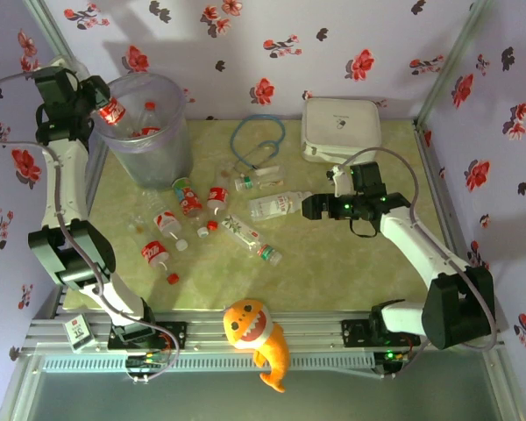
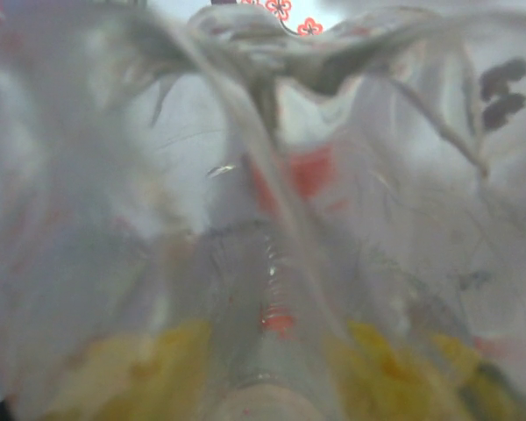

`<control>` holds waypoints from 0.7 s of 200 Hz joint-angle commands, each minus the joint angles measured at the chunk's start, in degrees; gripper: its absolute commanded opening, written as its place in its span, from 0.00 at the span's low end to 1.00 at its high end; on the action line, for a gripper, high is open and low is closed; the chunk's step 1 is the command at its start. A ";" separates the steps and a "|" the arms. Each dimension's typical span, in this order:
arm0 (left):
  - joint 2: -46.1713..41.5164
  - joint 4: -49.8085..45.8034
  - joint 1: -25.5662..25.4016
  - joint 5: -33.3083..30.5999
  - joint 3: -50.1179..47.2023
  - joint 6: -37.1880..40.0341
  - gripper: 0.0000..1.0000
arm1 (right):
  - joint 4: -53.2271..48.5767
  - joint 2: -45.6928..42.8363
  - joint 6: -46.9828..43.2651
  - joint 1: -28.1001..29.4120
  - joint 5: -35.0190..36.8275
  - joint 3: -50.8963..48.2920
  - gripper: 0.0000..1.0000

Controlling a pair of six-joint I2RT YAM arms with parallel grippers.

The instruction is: Put the plastic bottles in the bin

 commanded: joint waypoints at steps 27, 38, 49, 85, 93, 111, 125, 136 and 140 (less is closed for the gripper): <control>6.24 -7.98 0.08 -1.62 6.47 6.42 0.00 | 2.10 2.39 0.64 -0.34 0.53 -0.81 0.94; 7.07 -8.84 -0.24 -2.91 6.47 7.78 0.00 | 2.19 2.36 0.64 -0.37 0.64 -0.88 0.94; 7.90 -10.01 -0.98 -4.09 6.87 9.38 0.00 | 2.11 2.26 0.41 -0.29 0.84 -1.03 0.94; 11.88 -17.21 -4.62 -8.92 12.70 15.06 0.00 | 2.20 2.32 0.19 -0.31 1.35 -1.03 0.94; 12.52 -18.80 -5.30 -9.64 14.09 15.70 0.00 | 2.33 2.33 0.20 -0.30 1.36 -1.05 0.94; 13.57 -22.05 -6.41 -10.56 16.27 16.51 0.01 | 2.45 2.33 0.13 -0.32 1.62 -1.14 0.94; 14.10 -24.69 -7.26 -11.43 17.23 17.14 0.05 | 2.37 2.35 -0.06 -0.35 1.89 -1.15 0.94; 14.43 -26.00 -7.80 -11.97 17.36 17.33 0.07 | 2.38 2.34 -0.13 -0.28 2.01 -1.14 0.94; 14.48 -26.43 -7.95 -12.04 17.42 17.26 0.07 | 2.37 2.39 -0.11 -0.30 2.03 -1.14 0.94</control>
